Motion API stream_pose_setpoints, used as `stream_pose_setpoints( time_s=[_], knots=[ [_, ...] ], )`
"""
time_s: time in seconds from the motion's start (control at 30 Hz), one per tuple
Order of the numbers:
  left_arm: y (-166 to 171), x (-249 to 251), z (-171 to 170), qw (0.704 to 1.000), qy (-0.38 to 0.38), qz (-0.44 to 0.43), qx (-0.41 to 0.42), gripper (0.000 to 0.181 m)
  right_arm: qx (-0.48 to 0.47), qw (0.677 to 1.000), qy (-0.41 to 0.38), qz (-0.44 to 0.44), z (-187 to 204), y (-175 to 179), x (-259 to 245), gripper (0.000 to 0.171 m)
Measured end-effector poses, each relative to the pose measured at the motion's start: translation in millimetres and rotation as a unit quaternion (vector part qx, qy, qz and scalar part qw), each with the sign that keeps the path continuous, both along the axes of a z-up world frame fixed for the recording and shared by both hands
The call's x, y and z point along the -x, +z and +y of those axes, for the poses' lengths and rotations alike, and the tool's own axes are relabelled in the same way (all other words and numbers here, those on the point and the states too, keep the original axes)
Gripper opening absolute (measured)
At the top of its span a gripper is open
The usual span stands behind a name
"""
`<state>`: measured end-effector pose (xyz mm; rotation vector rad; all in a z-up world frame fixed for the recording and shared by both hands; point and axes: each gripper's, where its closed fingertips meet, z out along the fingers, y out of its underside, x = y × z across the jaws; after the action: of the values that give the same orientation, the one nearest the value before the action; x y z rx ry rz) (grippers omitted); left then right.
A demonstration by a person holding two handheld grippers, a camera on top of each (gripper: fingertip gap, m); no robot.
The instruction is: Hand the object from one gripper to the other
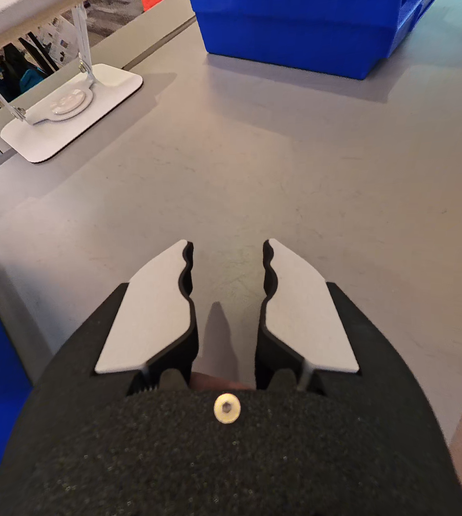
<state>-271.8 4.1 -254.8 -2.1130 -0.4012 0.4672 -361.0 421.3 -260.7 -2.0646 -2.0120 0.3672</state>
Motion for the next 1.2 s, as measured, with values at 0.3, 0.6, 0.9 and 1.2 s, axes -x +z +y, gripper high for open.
stream_pose_setpoints(
  time_s=[0.3,0.6,0.9,1.2],
  knots=[
    [-1.8,-3.9,0.6,1.0,-0.009,0.001,0.01,0.048,0.005,1.0,-0.002,0.014,6.5,-1.4,-3.3,0.045],
    [-0.5,-3.7,-0.8,1.0,-0.009,0.001,0.01,0.048,0.014,0.999,-0.002,0.04,7.6,13.3,-7.4,0.046],
    [4.2,0.9,-6.3,0.999,0.032,-0.019,-0.005,0.051,0.01,0.962,0.085,0.259,-62.2,140.6,-12.1,0.048],
    [16.6,-8.5,-42.5,0.988,0.092,-0.094,-0.079,0.06,0.251,0.823,0.363,0.358,-324.3,45.0,-134.7,0.047]
  ],
)
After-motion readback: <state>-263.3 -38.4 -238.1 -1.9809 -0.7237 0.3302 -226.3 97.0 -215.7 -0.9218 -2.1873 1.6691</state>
